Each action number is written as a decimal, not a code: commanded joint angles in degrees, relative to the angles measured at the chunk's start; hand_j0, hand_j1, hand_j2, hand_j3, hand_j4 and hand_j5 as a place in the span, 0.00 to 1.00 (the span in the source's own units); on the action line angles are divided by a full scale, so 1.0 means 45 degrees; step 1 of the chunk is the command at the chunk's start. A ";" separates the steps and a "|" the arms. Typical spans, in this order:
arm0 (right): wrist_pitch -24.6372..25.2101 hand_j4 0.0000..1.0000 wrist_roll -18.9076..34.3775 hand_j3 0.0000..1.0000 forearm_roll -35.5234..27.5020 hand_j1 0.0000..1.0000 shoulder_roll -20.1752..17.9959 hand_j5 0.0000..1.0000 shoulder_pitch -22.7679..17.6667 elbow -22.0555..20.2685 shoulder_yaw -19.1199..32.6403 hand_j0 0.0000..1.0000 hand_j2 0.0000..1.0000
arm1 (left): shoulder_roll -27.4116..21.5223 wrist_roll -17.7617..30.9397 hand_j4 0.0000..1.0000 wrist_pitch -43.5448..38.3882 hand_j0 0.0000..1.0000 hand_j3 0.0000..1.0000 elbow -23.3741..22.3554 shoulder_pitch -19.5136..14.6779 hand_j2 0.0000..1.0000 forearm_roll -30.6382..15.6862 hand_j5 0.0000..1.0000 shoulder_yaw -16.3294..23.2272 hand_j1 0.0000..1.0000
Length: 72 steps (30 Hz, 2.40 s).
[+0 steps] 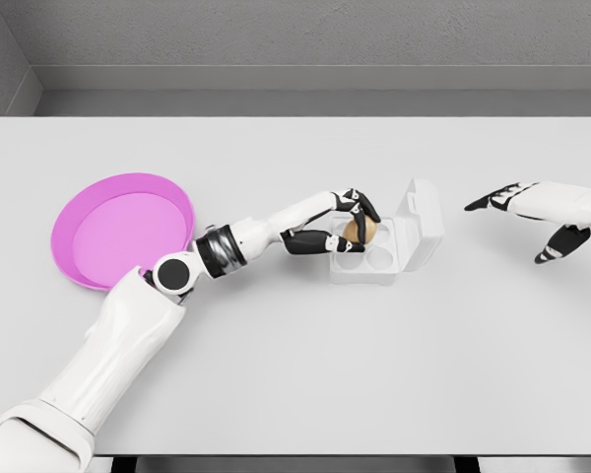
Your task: Pack egg into the box and close the box lid
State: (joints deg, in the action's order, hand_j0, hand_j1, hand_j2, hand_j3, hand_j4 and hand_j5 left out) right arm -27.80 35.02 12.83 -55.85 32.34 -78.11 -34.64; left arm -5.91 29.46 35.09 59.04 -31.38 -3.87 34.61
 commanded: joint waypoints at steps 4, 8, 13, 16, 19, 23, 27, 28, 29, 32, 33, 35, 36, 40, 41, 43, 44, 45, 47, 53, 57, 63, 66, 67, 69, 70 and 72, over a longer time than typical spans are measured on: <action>0.0026 1.00 -0.0004 1.00 -0.0058 1.00 -0.0030 1.00 0.0000 -0.0006 0.0002 1.00 1.00 | 0.0122 -0.0003 0.26 -0.0020 0.26 0.26 0.0025 0.0000 0.26 -0.0077 0.26 0.0005 0.26; 0.0026 1.00 -0.0004 1.00 -0.0058 1.00 -0.0030 1.00 0.0000 -0.0026 -0.0018 1.00 1.00 | 0.0103 -0.0022 0.26 -0.0020 0.26 0.26 0.0025 0.0059 0.26 -0.0058 0.26 0.0005 0.26; 0.0026 1.00 -0.0004 1.00 -0.0058 1.00 -0.0050 1.00 0.0000 -0.0006 0.0002 1.00 1.00 | 0.0025 -0.0022 0.28 -0.0020 0.28 0.28 0.0005 0.0039 0.28 -0.0058 0.28 0.0005 0.28; 0.0026 1.00 -0.0004 1.00 -0.0058 1.00 -0.0050 1.00 0.0000 -0.0006 0.0002 1.00 1.00 | 0.0025 -0.0022 0.35 -0.0020 0.35 0.35 0.0005 0.0039 0.35 -0.0058 0.35 -0.0015 0.35; 0.0026 1.00 -0.0004 1.00 -0.0058 1.00 -0.0030 1.00 0.0000 -0.0006 0.0002 1.00 1.00 | 0.0025 -0.0022 0.40 -0.0020 0.40 0.40 0.0005 0.0039 0.40 -0.0058 0.40 -0.0015 0.40; 0.0026 1.00 -0.0004 1.00 -0.0058 1.00 -0.0050 1.00 0.0000 -0.0006 0.0002 1.00 1.00 | 0.0005 -0.0022 0.43 -0.0020 0.43 0.43 0.0025 0.0039 0.43 -0.0058 0.43 -0.0015 0.43; 0.0026 1.00 -0.0004 1.00 -0.0058 1.00 -0.0050 1.00 0.0000 -0.0006 0.0002 1.00 1.00 | 0.0044 -0.0042 0.43 -0.0020 0.43 0.43 0.0025 0.0039 0.43 -0.0077 0.43 -0.0015 0.43; 0.0026 1.00 -0.0004 1.00 -0.0058 1.00 -0.0050 1.00 0.0000 -0.0006 0.0002 1.00 1.00 | 0.0044 -0.0042 0.43 -0.0020 0.43 0.43 0.0025 0.0020 0.43 -0.0077 0.43 -0.0015 0.43; 0.0026 1.00 -0.0004 1.00 -0.0058 1.00 -0.0050 1.00 0.0000 -0.0006 0.0002 1.00 1.00 | 0.0044 -0.0042 0.44 -0.0020 0.44 0.44 0.0025 0.0020 0.44 -0.0077 0.44 -0.0015 0.44; 0.0026 1.00 -0.0004 1.00 -0.0058 1.00 -0.0050 1.00 0.0000 -0.0006 0.0002 1.00 1.00 | 0.0044 -0.0042 0.46 -0.0020 0.46 0.46 0.0025 0.0039 0.46 -0.0077 0.46 -0.0015 0.46; 0.0026 1.00 -0.0004 1.00 -0.0058 1.00 -0.0050 1.00 0.0000 -0.0006 0.0002 1.00 1.00 | 0.0025 -0.0061 0.48 -0.0020 0.48 0.48 0.0025 0.0039 0.48 -0.0078 0.48 -0.0015 0.48; 0.0026 1.00 -0.0004 1.00 -0.0058 1.00 -0.0050 1.00 0.0000 -0.0006 0.0002 1.00 1.00 | 0.0025 -0.0061 0.49 -0.0020 0.49 0.49 0.0025 0.0039 0.49 -0.0097 0.49 -0.0015 0.49; 0.0026 1.00 -0.0004 1.00 -0.0058 1.00 -0.0050 1.00 0.0000 -0.0006 0.0002 1.00 1.00 | 0.0025 -0.0061 0.50 -0.0020 0.50 0.50 0.0025 0.0039 0.50 -0.0097 0.50 -0.0015 0.50; 0.0026 1.00 -0.0004 1.00 -0.0058 1.00 -0.0050 1.00 0.0000 -0.0006 0.0002 1.00 1.00 | 0.0025 -0.0061 0.59 -0.0020 0.59 0.59 0.0025 0.0039 0.59 -0.0097 0.59 -0.0015 0.59; 0.0026 1.00 -0.0004 1.00 -0.0058 1.00 -0.0050 1.00 0.0000 -0.0026 0.0002 1.00 1.00 | 0.0025 -0.0061 0.61 -0.0020 0.61 0.61 0.0025 0.0039 0.61 -0.0097 0.61 -0.0015 0.61; 0.0026 1.00 -0.0004 1.00 -0.0058 1.00 -0.0050 1.00 0.0000 -0.0026 0.0002 1.00 1.00 | 0.0025 -0.0081 0.64 -0.0020 0.64 0.64 0.0025 0.0039 0.64 -0.0097 0.64 -0.0015 0.64; 0.0026 1.00 -0.0004 1.00 -0.0058 1.00 -0.0050 1.00 0.0000 -0.0026 0.0002 1.00 1.00 | 0.0025 -0.0081 0.64 -0.0020 0.64 0.64 0.0025 0.0039 0.64 -0.0097 0.64 -0.0015 0.64; 0.0026 1.00 -0.0004 1.00 -0.0058 1.00 -0.0050 1.00 0.0000 -0.0006 0.0002 1.00 1.00 | 0.0025 -0.0081 0.64 -0.0020 0.64 0.64 0.0025 0.0039 0.64 -0.0097 0.64 -0.0015 0.64; 0.0026 1.00 -0.0004 1.00 -0.0058 1.00 -0.0050 1.00 0.0000 -0.0006 0.0021 1.00 1.00 | 0.0005 -0.0100 0.65 -0.0020 0.65 0.65 0.0025 0.0039 0.65 -0.0097 0.65 -0.0015 0.65; 0.0026 1.00 -0.0004 1.00 -0.0058 1.00 -0.0050 1.00 0.0000 -0.0006 0.0021 1.00 1.00 | -0.0034 -0.0120 0.74 -0.0020 0.74 0.74 0.0025 0.0039 0.74 -0.0097 0.74 -0.0034 0.74; 0.0026 1.00 -0.0004 1.00 -0.0058 1.00 -0.0050 1.00 0.0000 -0.0007 0.0021 1.00 1.00 | -0.0034 -0.0120 0.74 -0.0020 0.74 0.74 0.0025 0.0039 0.74 -0.0058 0.74 -0.0132 0.74; 0.0026 1.00 -0.0004 1.00 -0.0058 1.00 -0.0050 1.00 0.0000 -0.0026 0.0021 1.00 1.00 | -0.0054 -0.0120 0.74 -0.0020 0.74 0.74 0.0025 0.0000 0.74 -0.0097 0.74 -0.0132 0.74; -0.0032 1.00 -0.0004 1.00 -0.0058 1.00 -0.0069 1.00 0.0020 -0.0026 0.0041 1.00 1.00 | -0.0190 -0.0042 0.71 -0.0020 0.71 0.71 0.0376 -0.0508 0.71 -0.1014 0.71 -0.0035 0.71; -0.0032 1.00 -0.0004 1.00 -0.0058 1.00 -0.0050 1.00 0.0020 -0.0026 0.0021 1.00 1.00 | -0.0872 -0.0003 0.77 -0.0020 0.77 0.77 0.1273 -0.0527 0.77 -0.1600 0.77 0.0083 0.77; -0.0052 1.00 -0.0004 1.00 -0.0058 1.00 -0.0050 1.00 0.0156 -0.0026 0.0021 1.00 1.00 | -0.2805 0.0017 0.84 -0.0020 0.84 0.84 0.3656 -0.0605 0.84 -0.3493 0.84 0.0687 0.84; -0.0052 1.00 -0.0004 1.00 -0.0058 1.00 -0.0050 1.00 0.0176 -0.0026 0.0021 1.00 1.00 | -0.4055 0.0017 0.97 -0.0020 0.97 0.97 0.4457 -0.0800 0.97 -0.4334 0.97 0.1020 0.97; -0.0072 1.00 -0.0004 1.00 -0.0058 1.00 -0.0069 1.00 0.0176 -0.0299 0.0021 1.00 1.00 | -0.6360 0.0017 1.00 -0.0020 1.00 1.00 0.5474 -0.0879 1.00 -0.4648 1.00 0.0903 1.00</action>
State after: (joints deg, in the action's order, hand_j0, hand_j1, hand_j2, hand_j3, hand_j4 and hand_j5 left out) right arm -28.15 35.02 12.88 -56.07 33.05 -78.84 -34.57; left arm -25.23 29.47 35.09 77.24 -35.42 -19.88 37.75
